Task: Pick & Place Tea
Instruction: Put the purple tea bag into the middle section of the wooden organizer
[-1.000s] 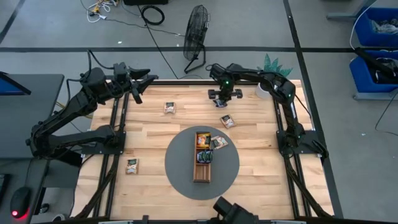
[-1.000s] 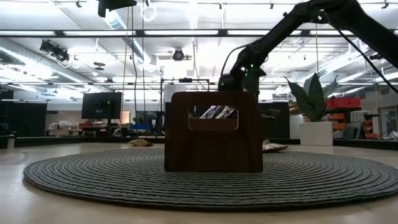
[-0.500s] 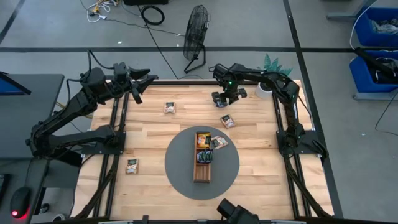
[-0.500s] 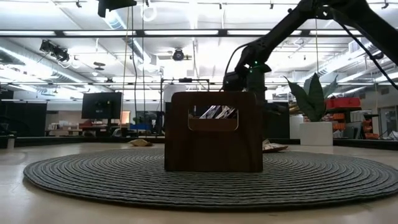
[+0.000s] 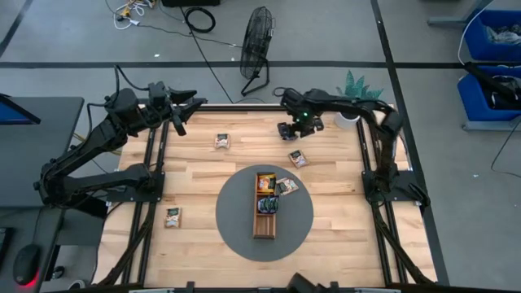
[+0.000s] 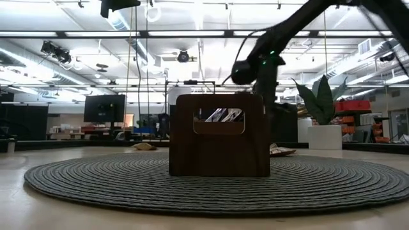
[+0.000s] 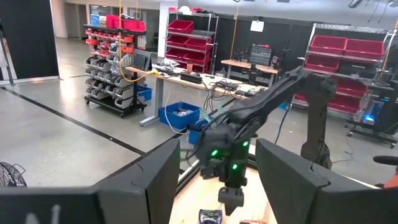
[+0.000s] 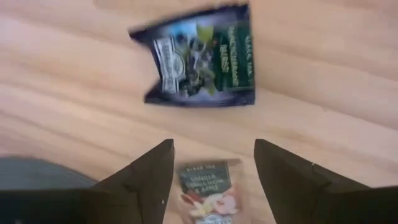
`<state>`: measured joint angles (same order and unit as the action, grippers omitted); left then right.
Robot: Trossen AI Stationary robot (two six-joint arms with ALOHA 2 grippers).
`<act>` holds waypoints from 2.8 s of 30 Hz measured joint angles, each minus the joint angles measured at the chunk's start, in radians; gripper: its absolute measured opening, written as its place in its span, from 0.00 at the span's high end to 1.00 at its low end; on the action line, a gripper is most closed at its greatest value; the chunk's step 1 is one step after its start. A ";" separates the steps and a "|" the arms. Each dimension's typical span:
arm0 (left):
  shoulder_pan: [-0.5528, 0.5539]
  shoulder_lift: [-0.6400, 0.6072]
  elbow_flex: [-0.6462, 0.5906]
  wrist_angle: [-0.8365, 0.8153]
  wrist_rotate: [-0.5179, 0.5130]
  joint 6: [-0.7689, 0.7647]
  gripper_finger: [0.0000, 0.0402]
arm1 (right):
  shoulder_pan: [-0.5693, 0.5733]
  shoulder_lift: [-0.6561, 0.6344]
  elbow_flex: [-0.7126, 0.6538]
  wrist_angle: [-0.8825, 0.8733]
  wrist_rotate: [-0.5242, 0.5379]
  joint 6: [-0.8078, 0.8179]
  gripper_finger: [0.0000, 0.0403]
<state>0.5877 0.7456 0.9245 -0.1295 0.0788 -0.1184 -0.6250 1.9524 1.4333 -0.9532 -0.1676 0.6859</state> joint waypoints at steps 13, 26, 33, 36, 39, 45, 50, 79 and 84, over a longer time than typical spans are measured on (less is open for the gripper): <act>0.000 0.000 0.000 -0.001 0.000 0.000 0.47 | 0.004 -0.284 -0.518 0.684 -0.024 0.532 0.43; 0.000 0.000 0.000 0.000 0.000 -0.027 0.47 | -0.032 -0.265 -0.576 0.731 0.042 0.674 0.43; 0.000 0.000 0.000 -0.001 0.000 -0.027 0.47 | -0.039 -0.239 -0.576 0.805 0.033 0.730 0.43; 0.000 0.000 0.000 -0.001 0.000 -0.027 0.47 | -0.039 -0.222 -0.576 0.804 0.029 0.754 0.43; 0.000 0.000 0.000 -0.002 0.000 -0.026 0.47 | -0.040 -0.210 -0.574 0.808 0.016 0.755 0.44; 0.000 0.000 0.000 -0.003 0.000 -0.026 0.47 | -0.045 -0.197 -0.574 0.857 0.017 0.757 0.53; 0.000 0.000 0.000 -0.004 0.000 -0.025 0.47 | -0.055 -0.196 -0.574 0.861 0.018 0.762 0.65; 0.000 0.000 0.000 -0.079 0.000 -0.057 0.47 | 0.019 -0.370 -0.575 0.778 0.089 0.572 1.00; 0.000 0.013 0.000 -0.089 0.017 -0.126 0.47 | 0.061 -0.469 -0.575 0.770 0.143 0.546 1.00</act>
<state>0.5880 0.7581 0.9245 -0.2189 0.0959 -0.2441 -0.5635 1.4832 0.8581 -0.1828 -0.0245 1.2319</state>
